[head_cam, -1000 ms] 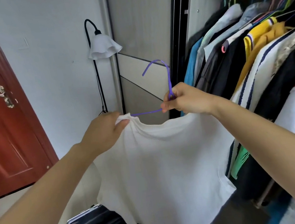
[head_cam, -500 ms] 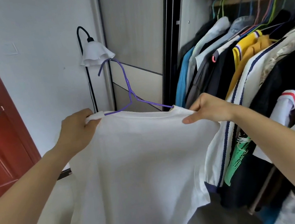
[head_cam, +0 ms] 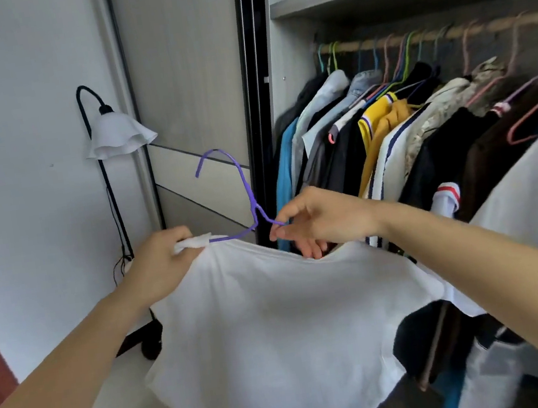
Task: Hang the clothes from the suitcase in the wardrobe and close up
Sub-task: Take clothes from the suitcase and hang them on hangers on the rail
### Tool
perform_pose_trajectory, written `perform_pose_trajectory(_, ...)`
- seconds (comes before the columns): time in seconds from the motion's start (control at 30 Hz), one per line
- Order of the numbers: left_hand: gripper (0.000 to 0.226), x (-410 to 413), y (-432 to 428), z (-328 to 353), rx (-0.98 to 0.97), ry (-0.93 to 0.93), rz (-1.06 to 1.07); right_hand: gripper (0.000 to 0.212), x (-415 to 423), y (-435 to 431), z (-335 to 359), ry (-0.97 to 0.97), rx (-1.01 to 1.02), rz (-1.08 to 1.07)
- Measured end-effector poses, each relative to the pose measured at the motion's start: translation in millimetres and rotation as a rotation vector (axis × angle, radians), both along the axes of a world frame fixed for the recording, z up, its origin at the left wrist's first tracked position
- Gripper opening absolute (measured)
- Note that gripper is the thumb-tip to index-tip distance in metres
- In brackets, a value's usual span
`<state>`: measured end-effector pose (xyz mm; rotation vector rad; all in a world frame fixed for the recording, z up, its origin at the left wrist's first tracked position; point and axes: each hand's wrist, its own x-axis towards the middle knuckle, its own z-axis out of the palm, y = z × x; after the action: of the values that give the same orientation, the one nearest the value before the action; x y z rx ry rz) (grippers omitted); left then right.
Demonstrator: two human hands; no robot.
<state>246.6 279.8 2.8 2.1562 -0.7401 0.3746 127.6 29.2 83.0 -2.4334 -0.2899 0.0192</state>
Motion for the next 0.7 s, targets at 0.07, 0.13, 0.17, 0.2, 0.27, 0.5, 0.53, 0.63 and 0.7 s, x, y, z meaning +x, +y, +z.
perform_pose_trajectory(0.07,0.026,5,-11,-9,0.075,-0.095,0.039,0.025,-9,1,-1,0.047,-0.047,-0.043)
perform_pose_trajectory(0.13,0.013,9,-31,-21,0.124,-0.217,0.066,0.024,-24,0,-5,0.08,-0.066,-0.076)
perform_pose_trajectory(0.17,0.008,7,-42,-25,0.107,-0.229,0.036,0.024,-30,0,-10,0.09,-0.075,-0.079)
perform_pose_trajectory(0.2,0.017,3,-56,-28,0.07,-0.212,-0.023,0.024,-39,0,-13,0.094,-0.082,-0.096)
perform_pose_trajectory(0.27,0.027,-5,-84,-32,-0.002,-0.169,-0.189,0.025,-60,-1,-18,0.084,-0.069,-0.156)
perform_pose_trajectory(0.5,0.066,-42,-163,-56,-0.059,0.058,-0.437,0.019,-127,-15,-13,-0.004,0.25,-0.437)
perform_pose_trajectory(0.53,0.075,-50,-174,-54,0.004,0.101,-0.487,0.019,-136,-17,-8,-0.022,0.316,-0.494)
perform_pose_trajectory(0.63,0.086,-77,-210,-37,0.042,0.125,-0.682,0.029,-160,-25,15,-0.102,0.535,-0.692)
perform_pose_trajectory(0.7,0.081,-100,-232,-12,0.011,0.162,-0.851,0.043,-177,-32,38,-0.125,0.667,-0.736)
